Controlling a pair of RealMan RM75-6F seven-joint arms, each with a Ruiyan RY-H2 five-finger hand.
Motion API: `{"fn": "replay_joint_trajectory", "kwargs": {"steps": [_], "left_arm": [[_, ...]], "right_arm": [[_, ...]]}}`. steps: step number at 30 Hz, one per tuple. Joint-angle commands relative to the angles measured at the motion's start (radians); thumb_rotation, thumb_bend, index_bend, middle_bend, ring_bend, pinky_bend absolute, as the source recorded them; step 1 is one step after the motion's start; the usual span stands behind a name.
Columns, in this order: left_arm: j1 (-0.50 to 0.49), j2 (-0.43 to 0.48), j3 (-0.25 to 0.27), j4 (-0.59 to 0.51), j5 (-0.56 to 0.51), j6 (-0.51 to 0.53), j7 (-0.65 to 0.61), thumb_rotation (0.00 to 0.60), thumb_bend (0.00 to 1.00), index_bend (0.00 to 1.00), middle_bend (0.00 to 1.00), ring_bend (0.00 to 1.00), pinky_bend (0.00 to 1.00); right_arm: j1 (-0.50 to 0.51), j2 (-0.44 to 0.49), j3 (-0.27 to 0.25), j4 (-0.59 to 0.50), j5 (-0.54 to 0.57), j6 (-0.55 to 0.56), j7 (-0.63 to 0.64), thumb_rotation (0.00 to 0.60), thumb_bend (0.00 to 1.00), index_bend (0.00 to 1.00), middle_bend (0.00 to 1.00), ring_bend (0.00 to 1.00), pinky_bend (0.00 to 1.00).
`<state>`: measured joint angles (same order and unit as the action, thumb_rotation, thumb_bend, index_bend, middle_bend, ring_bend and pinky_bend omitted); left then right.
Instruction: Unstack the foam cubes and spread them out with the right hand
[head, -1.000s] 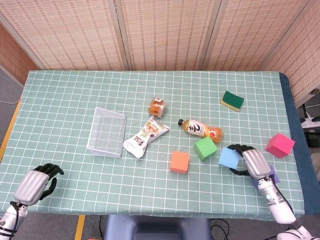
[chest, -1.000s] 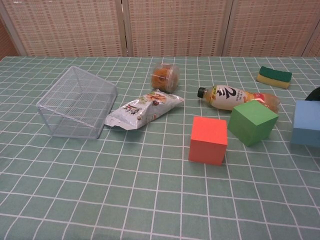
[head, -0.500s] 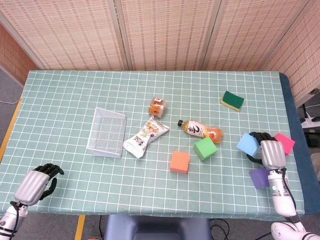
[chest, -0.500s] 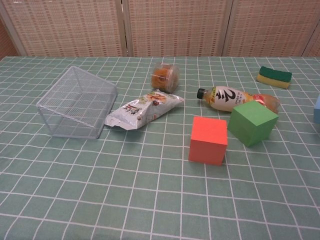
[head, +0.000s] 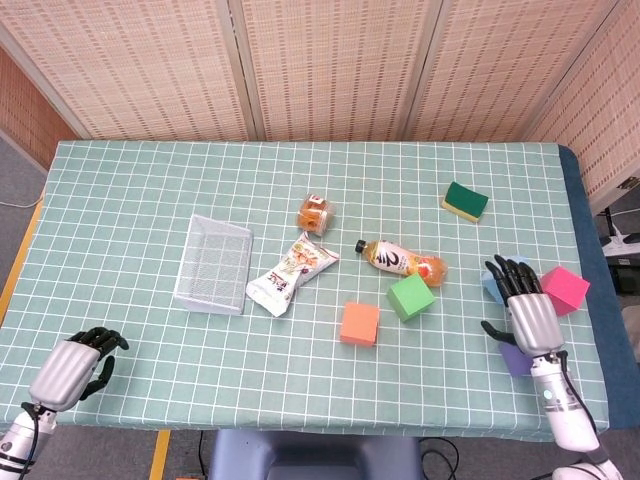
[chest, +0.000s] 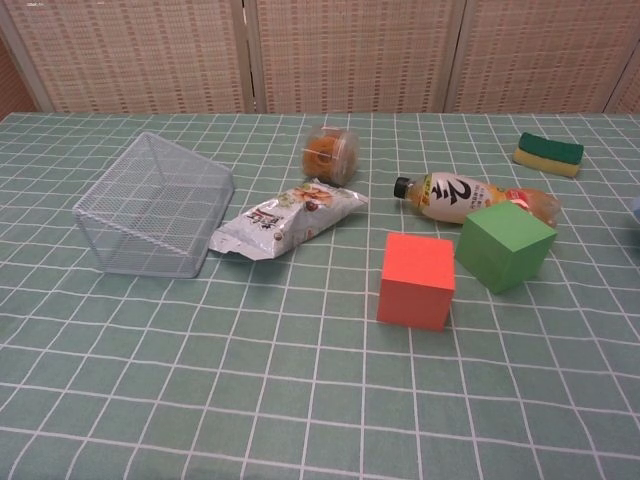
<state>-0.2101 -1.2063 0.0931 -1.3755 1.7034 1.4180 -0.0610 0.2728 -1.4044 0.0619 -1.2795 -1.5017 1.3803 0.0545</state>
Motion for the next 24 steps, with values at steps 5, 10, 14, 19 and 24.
{"fn": "replay_joint_trajectory", "kwargs": {"steps": [5,10,14,19,24], "left_arm": [[0.001,0.001,0.000,0.000,0.000,0.002,-0.003,0.600,0.68,0.42,0.38,0.31,0.47],[0.001,0.001,-0.001,0.001,-0.001,0.004,-0.004,0.600,0.68,0.42,0.38,0.31,0.47],[0.000,0.002,-0.002,0.000,-0.005,-0.001,-0.001,0.600,0.68,0.42,0.38,0.31,0.47],[0.000,0.003,0.000,-0.001,-0.004,-0.003,0.000,0.600,0.68,0.42,0.38,0.31,0.47],[0.000,0.005,-0.002,-0.002,-0.008,-0.002,-0.002,0.600,0.68,0.42,0.38,0.31,0.47]], "right_arm": [[0.039,0.065,-0.075,-0.061,-0.130,-0.036,0.133,0.600,0.09,0.00,0.00,0.00,0.04],[0.098,0.059,-0.061,-0.073,-0.100,-0.155,0.099,0.600,0.09,0.00,0.00,0.00,0.04],[0.143,0.030,-0.038,-0.064,-0.071,-0.227,0.031,0.600,0.09,0.00,0.00,0.00,0.04],[0.180,-0.027,-0.001,-0.032,-0.021,-0.276,-0.043,0.600,0.09,0.06,0.00,0.00,0.04],[0.210,-0.064,0.015,-0.017,0.015,-0.322,-0.075,0.600,0.09,0.08,0.03,0.00,0.04]]}}
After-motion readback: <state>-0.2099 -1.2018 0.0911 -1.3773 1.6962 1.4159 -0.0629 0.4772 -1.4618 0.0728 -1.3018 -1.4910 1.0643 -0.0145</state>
